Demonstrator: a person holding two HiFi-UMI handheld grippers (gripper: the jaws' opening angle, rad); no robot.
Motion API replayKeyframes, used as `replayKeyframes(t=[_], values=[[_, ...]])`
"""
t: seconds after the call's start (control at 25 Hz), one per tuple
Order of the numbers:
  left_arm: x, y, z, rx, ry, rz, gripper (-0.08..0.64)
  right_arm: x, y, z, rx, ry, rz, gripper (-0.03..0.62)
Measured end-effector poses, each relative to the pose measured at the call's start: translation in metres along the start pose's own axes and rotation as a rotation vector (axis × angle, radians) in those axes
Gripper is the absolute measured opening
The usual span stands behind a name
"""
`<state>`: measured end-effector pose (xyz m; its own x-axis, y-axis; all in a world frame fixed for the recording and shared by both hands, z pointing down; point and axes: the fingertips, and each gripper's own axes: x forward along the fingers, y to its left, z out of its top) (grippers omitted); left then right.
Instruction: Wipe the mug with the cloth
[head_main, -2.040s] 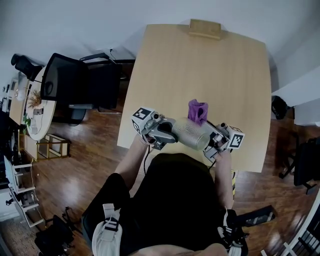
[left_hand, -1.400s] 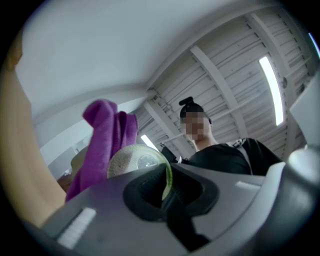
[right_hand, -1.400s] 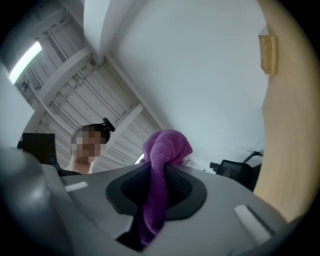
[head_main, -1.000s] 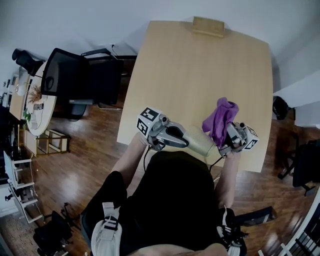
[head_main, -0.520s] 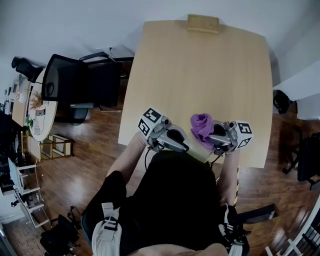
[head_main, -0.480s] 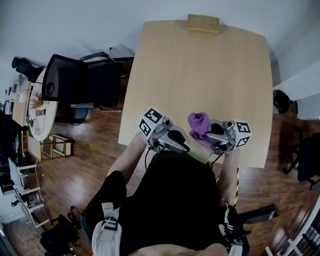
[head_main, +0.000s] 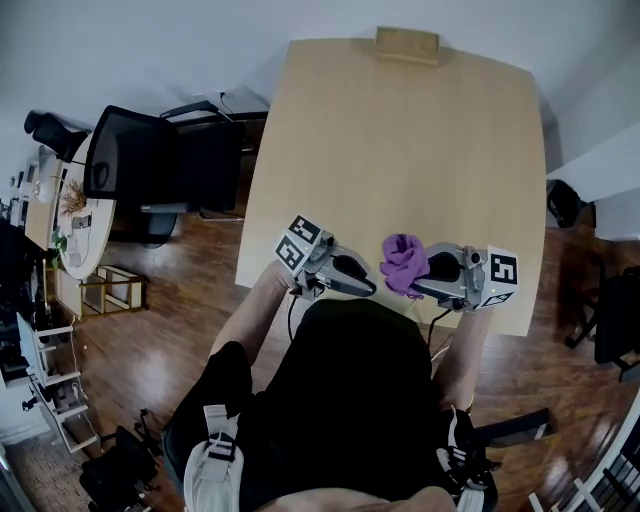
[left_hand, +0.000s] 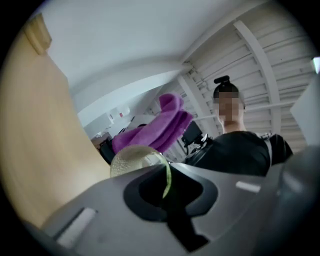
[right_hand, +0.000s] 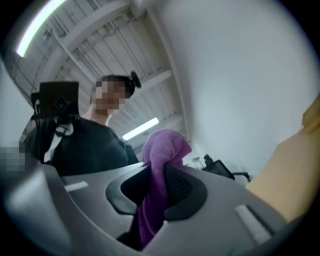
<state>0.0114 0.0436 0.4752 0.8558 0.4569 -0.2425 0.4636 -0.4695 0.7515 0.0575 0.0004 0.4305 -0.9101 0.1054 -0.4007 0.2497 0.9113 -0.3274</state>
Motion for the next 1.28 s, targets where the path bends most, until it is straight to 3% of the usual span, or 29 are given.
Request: replayKeyframes(t=[0.08,0.16,0.28,0.36,0.48,0.56,0.64,0.72,0.8,0.88,1.0,1.12,1.28], values=[[0.007,0.007,-0.012,-0.005,0.078,0.026,0.041,0.019,-0.005,-0.034,-0.009,0.204,-0.028,0.060],[0.014,0.010,-0.025,0.000,0.152,0.026,0.045,0.028,-0.018,-0.059,0.034,0.305,-0.067,0.060],[0.023,0.001,-0.023,0.017,0.140,-0.022,0.052,0.024,-0.048,-0.067,0.170,0.235,-0.151,0.060],[0.022,-0.008,-0.005,0.029,0.023,-0.069,0.041,0.005,-0.078,-0.066,0.264,0.123,-0.291,0.060],[-0.003,-0.015,0.035,0.060,-0.238,-0.096,0.040,-0.041,-0.109,-0.045,0.348,-0.137,-0.480,0.060],[-0.032,-0.013,0.056,0.083,-0.403,-0.069,0.040,-0.066,-0.106,-0.018,0.345,-0.314,-0.497,0.060],[-0.059,-0.009,0.069,0.102,-0.532,-0.022,0.040,-0.079,-0.093,0.008,0.295,-0.409,-0.478,0.060],[-0.078,-0.002,0.076,0.118,-0.606,0.032,0.040,-0.080,-0.077,0.033,0.231,-0.457,-0.446,0.060],[-0.087,0.002,0.080,0.129,-0.627,0.067,0.040,-0.071,-0.064,0.054,0.178,-0.474,-0.409,0.060],[-0.084,0.003,0.082,0.140,-0.604,0.084,0.040,-0.052,-0.057,0.062,0.138,-0.421,-0.403,0.060],[-0.069,0.002,0.081,0.158,-0.550,0.086,0.040,-0.022,-0.064,0.045,0.097,-0.247,-0.471,0.060],[-0.066,0.001,0.081,0.166,-0.546,0.084,0.052,-0.024,-0.086,0.021,0.093,-0.148,-0.612,0.060],[-0.074,0.007,0.077,0.150,-0.572,0.113,0.039,-0.060,-0.117,-0.012,0.109,-0.002,-0.863,0.060]])
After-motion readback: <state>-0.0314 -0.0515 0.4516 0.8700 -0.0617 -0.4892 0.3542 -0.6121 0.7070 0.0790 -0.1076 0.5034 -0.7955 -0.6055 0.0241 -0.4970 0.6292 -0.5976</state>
